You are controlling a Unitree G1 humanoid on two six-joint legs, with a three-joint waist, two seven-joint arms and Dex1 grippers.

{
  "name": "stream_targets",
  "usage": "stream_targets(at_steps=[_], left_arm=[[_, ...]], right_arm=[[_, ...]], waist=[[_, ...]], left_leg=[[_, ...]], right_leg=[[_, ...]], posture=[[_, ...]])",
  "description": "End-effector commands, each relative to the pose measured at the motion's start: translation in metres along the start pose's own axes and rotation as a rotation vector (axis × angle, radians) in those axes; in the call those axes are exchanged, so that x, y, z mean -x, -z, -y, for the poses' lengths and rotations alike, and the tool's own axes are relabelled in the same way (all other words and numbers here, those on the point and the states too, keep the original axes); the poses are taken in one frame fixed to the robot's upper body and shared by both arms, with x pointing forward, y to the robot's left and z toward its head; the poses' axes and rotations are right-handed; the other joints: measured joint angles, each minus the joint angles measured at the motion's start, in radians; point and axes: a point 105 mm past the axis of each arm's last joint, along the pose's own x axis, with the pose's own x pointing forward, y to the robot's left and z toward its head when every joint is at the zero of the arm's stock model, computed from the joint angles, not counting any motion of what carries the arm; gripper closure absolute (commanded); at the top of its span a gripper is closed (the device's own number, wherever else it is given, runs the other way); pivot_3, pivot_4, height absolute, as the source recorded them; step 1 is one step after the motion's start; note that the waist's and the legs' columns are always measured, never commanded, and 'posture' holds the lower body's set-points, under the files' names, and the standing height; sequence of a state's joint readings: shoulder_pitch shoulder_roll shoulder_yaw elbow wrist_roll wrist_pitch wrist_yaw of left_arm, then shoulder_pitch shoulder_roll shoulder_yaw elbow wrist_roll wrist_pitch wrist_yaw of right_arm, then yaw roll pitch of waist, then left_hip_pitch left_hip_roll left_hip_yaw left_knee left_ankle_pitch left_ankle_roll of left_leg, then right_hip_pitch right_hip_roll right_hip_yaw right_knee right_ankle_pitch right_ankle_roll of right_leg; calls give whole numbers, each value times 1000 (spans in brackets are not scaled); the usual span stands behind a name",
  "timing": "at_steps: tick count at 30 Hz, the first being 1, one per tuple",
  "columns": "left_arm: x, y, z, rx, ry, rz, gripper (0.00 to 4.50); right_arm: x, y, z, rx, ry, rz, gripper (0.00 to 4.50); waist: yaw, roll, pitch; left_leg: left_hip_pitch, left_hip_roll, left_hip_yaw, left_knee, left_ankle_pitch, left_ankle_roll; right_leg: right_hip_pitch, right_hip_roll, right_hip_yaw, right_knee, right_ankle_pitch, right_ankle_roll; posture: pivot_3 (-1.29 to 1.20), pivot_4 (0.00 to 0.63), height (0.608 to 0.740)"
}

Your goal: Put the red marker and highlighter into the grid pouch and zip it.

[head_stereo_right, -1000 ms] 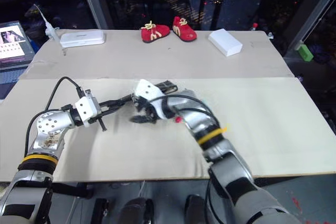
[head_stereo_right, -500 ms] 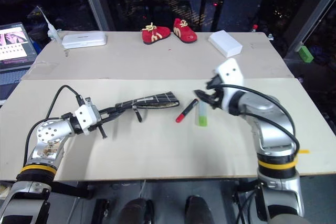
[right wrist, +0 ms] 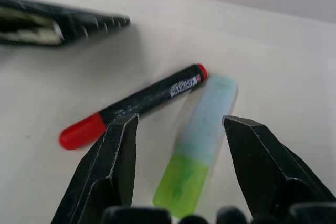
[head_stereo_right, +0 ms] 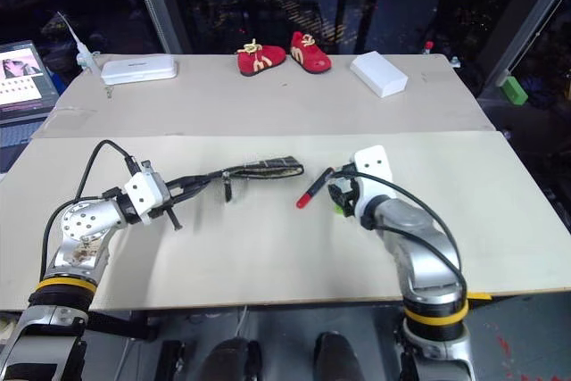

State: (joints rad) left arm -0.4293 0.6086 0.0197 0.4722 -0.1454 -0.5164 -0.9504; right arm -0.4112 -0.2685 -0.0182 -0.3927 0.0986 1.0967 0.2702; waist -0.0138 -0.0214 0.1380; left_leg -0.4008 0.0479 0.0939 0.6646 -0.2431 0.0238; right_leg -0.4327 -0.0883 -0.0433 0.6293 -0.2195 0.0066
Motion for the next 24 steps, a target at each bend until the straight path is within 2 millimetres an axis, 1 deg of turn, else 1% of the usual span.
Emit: stream_targets(at_steps=[1,7,12,17,24], left_arm=[[-1,-8,-8,-10,-38,31,4500],[-2,-8,-4,0,-43,38,4500],[1,-7,-7,-1,-61,30,4500],[3,-7,-7,-3,-67,26,4500],[4,-7,-5,-3,-61,23,4500]], right_arm=[[-4,-13,7,22,57,58,1621],[-17,-12,-1,17,29,60,1621],[-25,-4,-3,20,28,38,1621],[-28,4,3,23,53,24,1621],[-29,5,3,30,54,27,1621]], waist=[[0,0,0],[-2,0,0],[-3,0,0],[-2,0,0],[-3,0,0]], left_leg=[[0,0,0,0,0,0],[0,0,0,0,0,0],[0,0,0,0,0,0],[0,0,0,0,0,0],[0,0,-1,0,0,0]], right_leg=[[0,0,0,0,0,0],[0,0,0,0,0,0],[0,0,0,0,0,0],[0,0,0,0,0,0],[0,0,0,0,0,0]], posture=[[0,150,740],[0,150,740],[0,150,740],[0,150,740],[0,150,740]])
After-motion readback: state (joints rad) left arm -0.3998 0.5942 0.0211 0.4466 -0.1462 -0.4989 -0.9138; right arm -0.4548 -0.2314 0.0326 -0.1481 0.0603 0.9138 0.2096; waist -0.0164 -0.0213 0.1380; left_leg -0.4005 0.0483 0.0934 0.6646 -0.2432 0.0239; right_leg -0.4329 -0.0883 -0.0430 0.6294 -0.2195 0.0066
